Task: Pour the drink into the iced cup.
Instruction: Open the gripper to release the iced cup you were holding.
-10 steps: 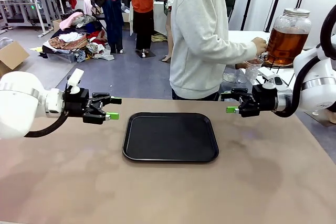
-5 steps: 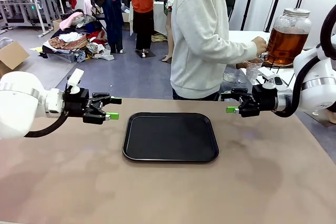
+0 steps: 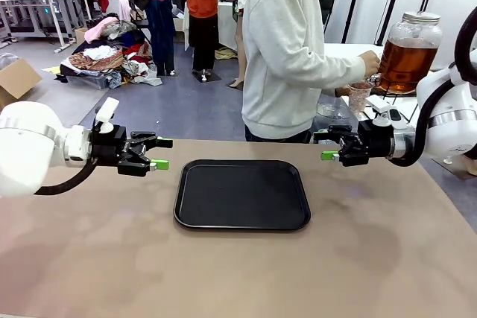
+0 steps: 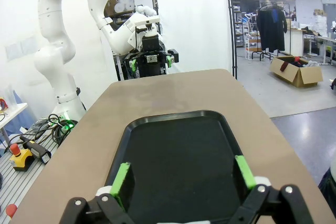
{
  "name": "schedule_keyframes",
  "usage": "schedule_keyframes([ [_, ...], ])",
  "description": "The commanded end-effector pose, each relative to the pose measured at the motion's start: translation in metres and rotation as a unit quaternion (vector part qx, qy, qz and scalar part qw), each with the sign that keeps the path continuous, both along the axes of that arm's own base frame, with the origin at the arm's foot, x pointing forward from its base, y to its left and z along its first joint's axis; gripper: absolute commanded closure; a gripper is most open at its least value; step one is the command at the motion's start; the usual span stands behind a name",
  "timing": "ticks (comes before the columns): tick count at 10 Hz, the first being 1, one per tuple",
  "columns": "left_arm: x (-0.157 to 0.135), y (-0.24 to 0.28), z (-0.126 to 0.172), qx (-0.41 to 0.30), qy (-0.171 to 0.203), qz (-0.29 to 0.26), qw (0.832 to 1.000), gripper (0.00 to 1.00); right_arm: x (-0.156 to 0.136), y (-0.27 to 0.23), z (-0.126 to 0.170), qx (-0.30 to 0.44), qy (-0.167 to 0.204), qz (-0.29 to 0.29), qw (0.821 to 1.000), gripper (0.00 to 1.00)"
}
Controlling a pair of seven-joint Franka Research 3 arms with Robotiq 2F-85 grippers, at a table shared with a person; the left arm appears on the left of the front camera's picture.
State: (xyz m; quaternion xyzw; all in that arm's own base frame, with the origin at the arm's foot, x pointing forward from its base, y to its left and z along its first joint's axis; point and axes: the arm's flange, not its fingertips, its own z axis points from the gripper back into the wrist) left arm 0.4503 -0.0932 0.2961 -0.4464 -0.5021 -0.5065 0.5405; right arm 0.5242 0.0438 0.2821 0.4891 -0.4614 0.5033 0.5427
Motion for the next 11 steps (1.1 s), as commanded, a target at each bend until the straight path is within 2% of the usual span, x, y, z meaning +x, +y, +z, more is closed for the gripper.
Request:
schedule_keyframes([
  [1, -0.0005, 0.0003, 0.0012, -0.001, -0.003, 0.0, 1.0, 0.0, 0.0022, -0.0003, 0.0029, -0.002, 0.0, -0.002, 1.0, 0.0],
  [11, -0.0005, 0.0003, 0.0012, -0.001, -0.003, 0.0, 1.0, 0.0, 0.0022, -0.0003, 0.0029, -0.002, 0.0, -0.002, 1.0, 0.0],
])
